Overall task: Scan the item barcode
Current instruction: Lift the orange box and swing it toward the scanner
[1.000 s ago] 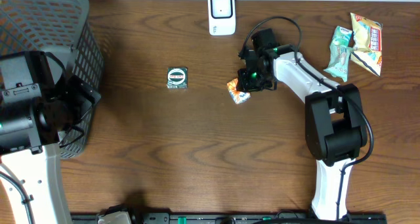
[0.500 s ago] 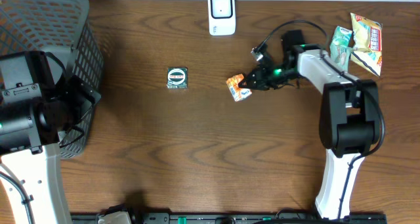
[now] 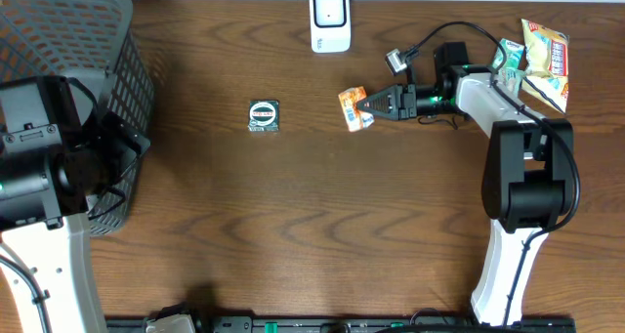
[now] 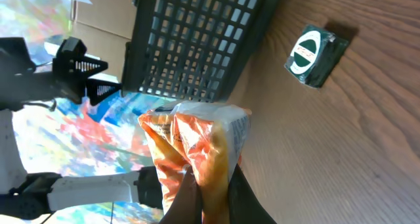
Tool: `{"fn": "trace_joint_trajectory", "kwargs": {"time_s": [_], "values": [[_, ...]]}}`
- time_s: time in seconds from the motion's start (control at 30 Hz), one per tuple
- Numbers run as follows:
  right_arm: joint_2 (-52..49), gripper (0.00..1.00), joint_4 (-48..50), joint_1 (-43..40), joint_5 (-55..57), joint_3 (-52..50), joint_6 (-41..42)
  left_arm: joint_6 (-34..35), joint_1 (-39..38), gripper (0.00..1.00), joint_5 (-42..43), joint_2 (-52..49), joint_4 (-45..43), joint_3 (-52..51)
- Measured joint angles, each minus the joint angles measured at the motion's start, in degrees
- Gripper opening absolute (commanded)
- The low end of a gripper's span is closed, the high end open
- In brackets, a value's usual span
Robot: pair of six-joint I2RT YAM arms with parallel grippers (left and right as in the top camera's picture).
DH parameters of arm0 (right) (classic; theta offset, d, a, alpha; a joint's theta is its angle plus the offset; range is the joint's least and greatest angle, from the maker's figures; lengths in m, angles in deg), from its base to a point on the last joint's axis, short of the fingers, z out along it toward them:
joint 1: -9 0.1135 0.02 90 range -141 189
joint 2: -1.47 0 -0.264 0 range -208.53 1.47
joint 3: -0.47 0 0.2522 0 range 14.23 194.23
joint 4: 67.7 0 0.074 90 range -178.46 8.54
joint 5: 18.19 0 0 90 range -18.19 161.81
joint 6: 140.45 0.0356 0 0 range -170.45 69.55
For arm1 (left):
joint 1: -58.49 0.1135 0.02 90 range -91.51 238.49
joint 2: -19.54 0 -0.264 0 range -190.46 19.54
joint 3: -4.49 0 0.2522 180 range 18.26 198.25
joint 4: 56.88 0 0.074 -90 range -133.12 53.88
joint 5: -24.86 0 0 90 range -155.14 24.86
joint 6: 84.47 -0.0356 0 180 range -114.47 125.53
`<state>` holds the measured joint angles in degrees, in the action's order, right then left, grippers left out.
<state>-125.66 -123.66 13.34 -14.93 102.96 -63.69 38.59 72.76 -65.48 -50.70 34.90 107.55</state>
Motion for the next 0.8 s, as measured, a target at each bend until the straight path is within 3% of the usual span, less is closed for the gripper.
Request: {"fn": "trace_joint_trajectory", "kwargs": {"time_s": [0.27,0.8], "values": [[0.00,0.01,2.73,0.94,-0.72,0.00,6.54,0.00,0.00,0.98,0.00,0.00,0.00,0.00],[0.00,0.01,3.26,3.56,-0.79,0.00,7.80,0.00,0.00,0.98,0.00,0.00,0.00,0.00]]}}
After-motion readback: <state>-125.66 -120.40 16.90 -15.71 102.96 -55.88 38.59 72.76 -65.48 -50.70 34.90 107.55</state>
